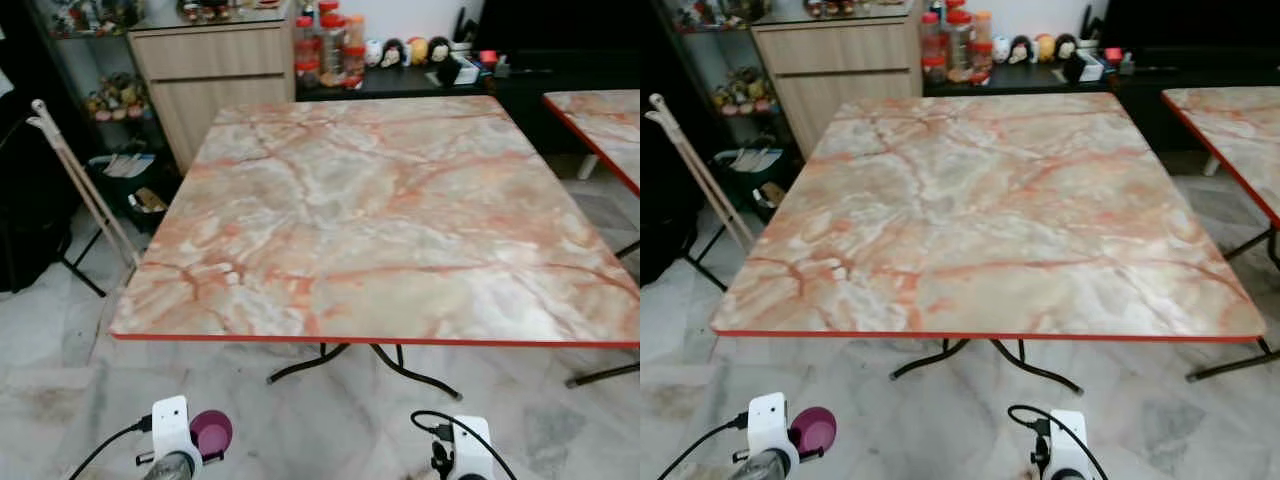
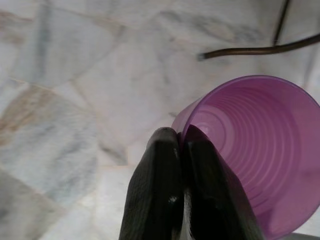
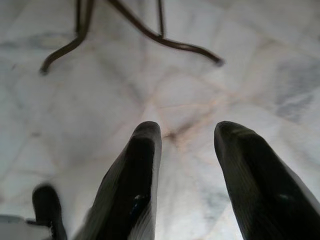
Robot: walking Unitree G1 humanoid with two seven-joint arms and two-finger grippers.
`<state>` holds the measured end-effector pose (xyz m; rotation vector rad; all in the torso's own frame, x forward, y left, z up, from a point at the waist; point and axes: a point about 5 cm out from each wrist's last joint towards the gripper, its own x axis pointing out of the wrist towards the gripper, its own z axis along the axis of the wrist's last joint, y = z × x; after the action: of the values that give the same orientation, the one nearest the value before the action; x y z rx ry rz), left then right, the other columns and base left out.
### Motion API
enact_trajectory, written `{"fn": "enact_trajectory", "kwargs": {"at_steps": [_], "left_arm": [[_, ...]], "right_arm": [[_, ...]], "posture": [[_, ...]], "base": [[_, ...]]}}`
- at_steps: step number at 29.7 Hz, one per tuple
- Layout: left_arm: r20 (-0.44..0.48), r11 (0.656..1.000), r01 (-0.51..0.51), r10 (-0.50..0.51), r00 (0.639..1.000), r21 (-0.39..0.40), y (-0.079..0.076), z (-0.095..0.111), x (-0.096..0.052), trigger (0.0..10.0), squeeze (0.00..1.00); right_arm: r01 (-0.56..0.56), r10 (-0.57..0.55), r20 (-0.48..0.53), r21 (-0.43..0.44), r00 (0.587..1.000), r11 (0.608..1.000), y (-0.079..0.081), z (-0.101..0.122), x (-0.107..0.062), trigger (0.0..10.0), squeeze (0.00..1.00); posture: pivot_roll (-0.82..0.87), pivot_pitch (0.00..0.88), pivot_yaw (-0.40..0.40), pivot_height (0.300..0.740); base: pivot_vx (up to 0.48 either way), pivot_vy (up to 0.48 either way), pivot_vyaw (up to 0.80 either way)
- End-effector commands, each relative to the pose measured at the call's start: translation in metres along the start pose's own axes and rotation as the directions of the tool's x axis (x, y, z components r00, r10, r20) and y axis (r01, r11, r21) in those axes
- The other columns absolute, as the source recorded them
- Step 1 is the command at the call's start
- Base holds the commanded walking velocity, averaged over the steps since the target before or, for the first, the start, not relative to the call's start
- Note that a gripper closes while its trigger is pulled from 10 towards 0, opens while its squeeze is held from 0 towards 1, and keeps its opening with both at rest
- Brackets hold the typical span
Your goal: Setting the table
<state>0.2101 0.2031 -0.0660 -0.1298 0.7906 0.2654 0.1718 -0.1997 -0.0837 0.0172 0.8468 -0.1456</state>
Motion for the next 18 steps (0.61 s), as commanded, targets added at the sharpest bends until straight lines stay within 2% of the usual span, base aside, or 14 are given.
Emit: {"fn": "enact_trajectory", "kwargs": {"at_steps": [1, 18], "left_arm": [[0.001, 1.000, -0.029, 0.029, 1.000, 0.009, 0.0090, 0.0012, 0.0001, 10.0, 0.00], [-0.014, 0.999, -0.036, 0.037, 0.999, 0.024, 0.0134, -0.0061, -0.0020, 10.0, 0.00]], "right_arm": [[-0.017, 0.017, 0.011, 0.030, 1.000, 0.999, 0.0031, 0.0007, 0.0000, 10.0, 0.00], [-0.024, 0.024, 0.010, 0.021, 1.000, 0.999, 0.0030, -0.0004, -0.0005, 10.0, 0.00]], "posture": [[-0.06, 0.000, 0.025, 0.740], [-0.06, 0.000, 0.025, 0.740]], "base": [[0.000, -0.428, 0.00], [0.000, -0.429, 0.00]]}}
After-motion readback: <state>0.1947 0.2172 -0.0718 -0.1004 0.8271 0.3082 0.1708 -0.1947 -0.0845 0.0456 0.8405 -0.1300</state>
